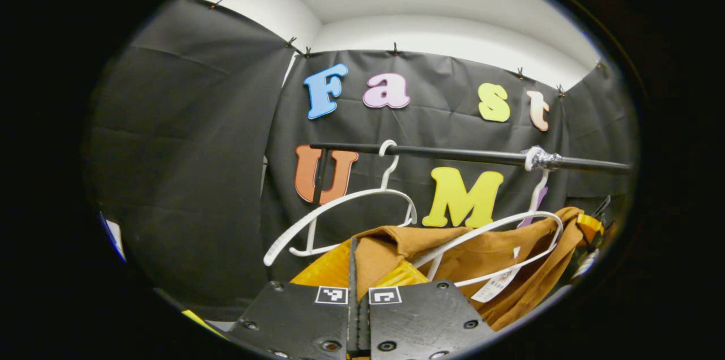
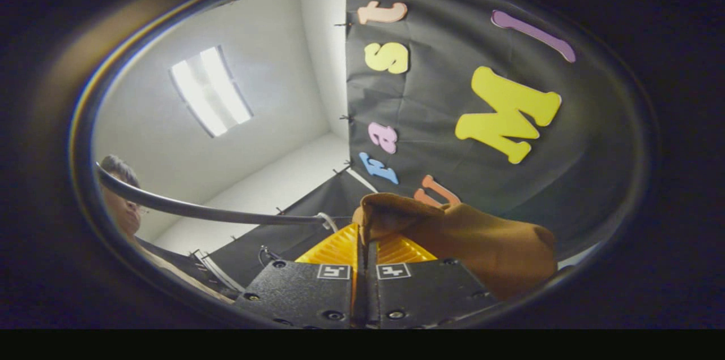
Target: Grasp the clothes on the hanger with both hands and then place them into the laundry hamper below.
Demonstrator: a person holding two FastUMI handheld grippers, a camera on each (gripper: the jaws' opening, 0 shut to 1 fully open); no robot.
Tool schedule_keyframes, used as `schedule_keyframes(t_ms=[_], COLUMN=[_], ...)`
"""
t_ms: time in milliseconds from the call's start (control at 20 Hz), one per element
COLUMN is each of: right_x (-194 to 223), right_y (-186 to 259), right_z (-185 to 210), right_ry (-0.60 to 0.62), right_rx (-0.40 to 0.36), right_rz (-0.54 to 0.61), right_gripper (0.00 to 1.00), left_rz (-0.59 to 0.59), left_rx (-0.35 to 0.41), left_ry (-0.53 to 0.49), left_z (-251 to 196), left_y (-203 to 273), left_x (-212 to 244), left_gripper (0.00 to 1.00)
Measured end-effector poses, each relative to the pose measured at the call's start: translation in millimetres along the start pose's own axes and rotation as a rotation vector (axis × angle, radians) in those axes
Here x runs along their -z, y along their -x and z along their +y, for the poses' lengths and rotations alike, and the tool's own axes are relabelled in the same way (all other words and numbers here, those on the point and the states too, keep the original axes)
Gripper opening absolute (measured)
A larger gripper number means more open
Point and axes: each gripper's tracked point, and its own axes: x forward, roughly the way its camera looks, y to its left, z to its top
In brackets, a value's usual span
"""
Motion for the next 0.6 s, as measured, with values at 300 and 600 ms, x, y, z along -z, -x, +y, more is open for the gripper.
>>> schedule_keyframes(t_ms=[300, 600], right_x=[-9.0, -10.3], right_y=[9.9, 18.5], right_z=[-27.9, -52.0], right_ry=[-0.004, 0.000], right_rx=[0.104, 0.195], right_rz=[-0.065, -0.093], right_gripper=[0.02, 0.03], left_rz=[0.067, 0.078], left_rx=[0.032, 0.065], left_ry=[0.029, 0.044], left_z=[0.4, -4.6], left_y=[-5.1, -7.7], left_x=[28.7, 38.4], left_gripper=[0.05, 0.00])
